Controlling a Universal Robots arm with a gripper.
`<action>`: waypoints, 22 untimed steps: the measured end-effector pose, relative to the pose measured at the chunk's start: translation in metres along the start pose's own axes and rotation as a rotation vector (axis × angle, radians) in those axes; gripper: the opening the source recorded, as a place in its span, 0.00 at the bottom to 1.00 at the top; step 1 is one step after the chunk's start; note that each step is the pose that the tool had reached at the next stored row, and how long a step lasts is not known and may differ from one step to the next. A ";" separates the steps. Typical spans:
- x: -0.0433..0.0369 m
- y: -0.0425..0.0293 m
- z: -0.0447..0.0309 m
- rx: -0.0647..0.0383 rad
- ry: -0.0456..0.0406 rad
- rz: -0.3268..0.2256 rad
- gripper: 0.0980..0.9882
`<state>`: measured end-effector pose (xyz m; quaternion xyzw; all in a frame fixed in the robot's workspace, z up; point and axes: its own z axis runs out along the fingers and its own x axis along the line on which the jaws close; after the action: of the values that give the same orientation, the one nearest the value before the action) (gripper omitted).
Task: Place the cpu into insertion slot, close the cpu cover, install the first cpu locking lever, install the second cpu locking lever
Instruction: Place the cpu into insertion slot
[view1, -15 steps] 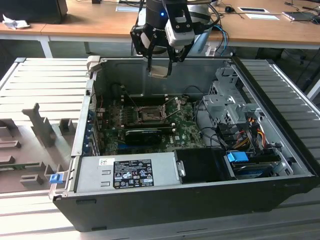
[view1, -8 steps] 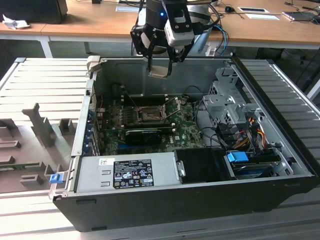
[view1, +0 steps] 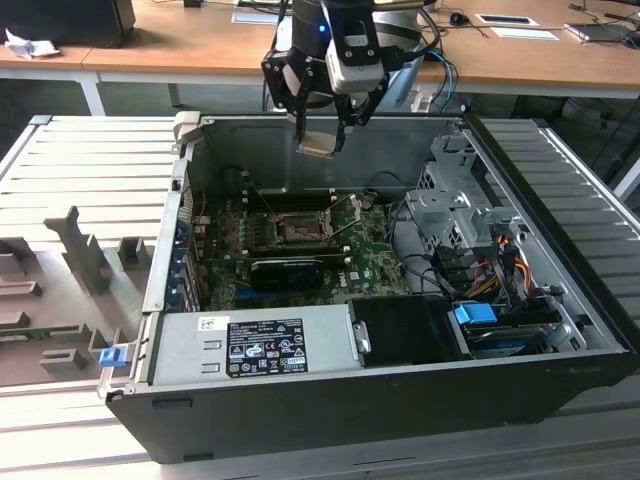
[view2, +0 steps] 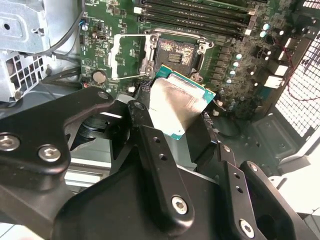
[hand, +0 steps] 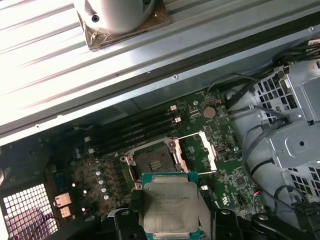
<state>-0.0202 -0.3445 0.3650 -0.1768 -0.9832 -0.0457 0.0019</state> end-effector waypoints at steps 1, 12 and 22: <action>0.0000 0.0000 0.0001 0.000 -0.0007 0.006 0.48; 0.0000 -0.0001 0.0005 -0.001 -0.0052 0.057 0.48; -0.0001 -0.0002 0.0023 -0.002 -0.0102 0.113 0.48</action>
<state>-0.0202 -0.3445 0.3627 -0.2324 -0.9716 -0.0458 -0.0007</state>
